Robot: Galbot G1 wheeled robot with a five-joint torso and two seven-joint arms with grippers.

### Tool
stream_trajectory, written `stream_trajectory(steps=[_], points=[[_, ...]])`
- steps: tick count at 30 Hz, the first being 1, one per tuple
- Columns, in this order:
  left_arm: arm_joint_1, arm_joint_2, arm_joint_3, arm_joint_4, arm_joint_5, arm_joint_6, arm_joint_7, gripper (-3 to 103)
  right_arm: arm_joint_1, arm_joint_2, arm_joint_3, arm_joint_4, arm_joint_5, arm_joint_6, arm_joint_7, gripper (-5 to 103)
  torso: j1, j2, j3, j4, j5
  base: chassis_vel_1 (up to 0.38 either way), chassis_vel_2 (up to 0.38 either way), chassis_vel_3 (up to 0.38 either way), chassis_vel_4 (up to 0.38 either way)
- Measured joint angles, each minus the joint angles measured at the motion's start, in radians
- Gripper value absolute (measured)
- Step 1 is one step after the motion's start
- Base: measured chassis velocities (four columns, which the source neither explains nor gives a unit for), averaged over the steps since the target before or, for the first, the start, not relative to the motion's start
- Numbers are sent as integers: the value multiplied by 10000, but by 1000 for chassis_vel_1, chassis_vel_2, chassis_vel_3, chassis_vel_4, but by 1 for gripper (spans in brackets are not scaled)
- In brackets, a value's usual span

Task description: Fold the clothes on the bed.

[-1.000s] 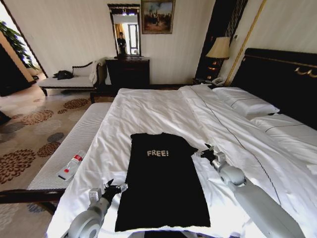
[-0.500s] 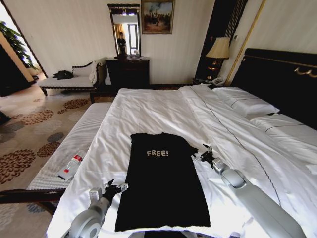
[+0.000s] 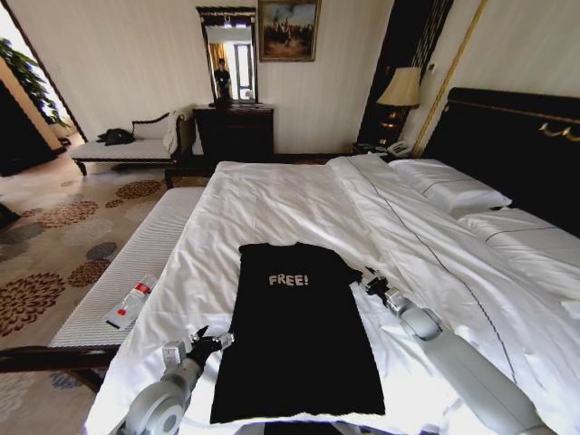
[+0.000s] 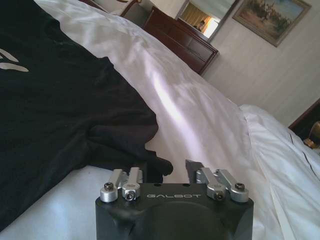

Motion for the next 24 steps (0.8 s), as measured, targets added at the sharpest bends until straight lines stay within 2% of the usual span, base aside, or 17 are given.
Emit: stream_trajectory(steps=[1,2,4,7,10,12,16,24], points=[[-2,-3,0,4,-4,0,1,100,3,-4,-6,0,-22,14,0,40,0,0,0,0,0,0,0,0,0],[-2,-3,0,4,-4,0,1,100,3,-4,-6,0,-22,14,0,40,0,0,0,0,0,0,0,0,0],[-15,-19,-1,26,-9,0,2,100,6,-30,-33,2,-70,41,-1,28,0,1,0,0,-1,0,0,0,0],[-44,-46,16,54,-10,0,4,100,5,-47,-60,23,-125,71,-3,24,0,0,1,0,0,0,0,0,0],[-60,-57,22,68,-25,0,7,100,-23,-57,-99,70,-180,81,-2,12,0,0,0,0,1,0,0,0,0],[-58,-56,10,71,-36,0,9,100,-40,-58,-102,89,-199,86,-3,10,0,0,0,0,-1,0,0,0,0],[-49,-52,-11,74,-54,-1,12,100,-113,-61,-84,148,-235,112,-6,2,0,1,1,0,0,0,0,0,0],[-49,-62,-14,60,-60,-5,12,100,-292,-168,154,403,-92,70,78,0,0,0,0,0,0,0,0,0,0]])
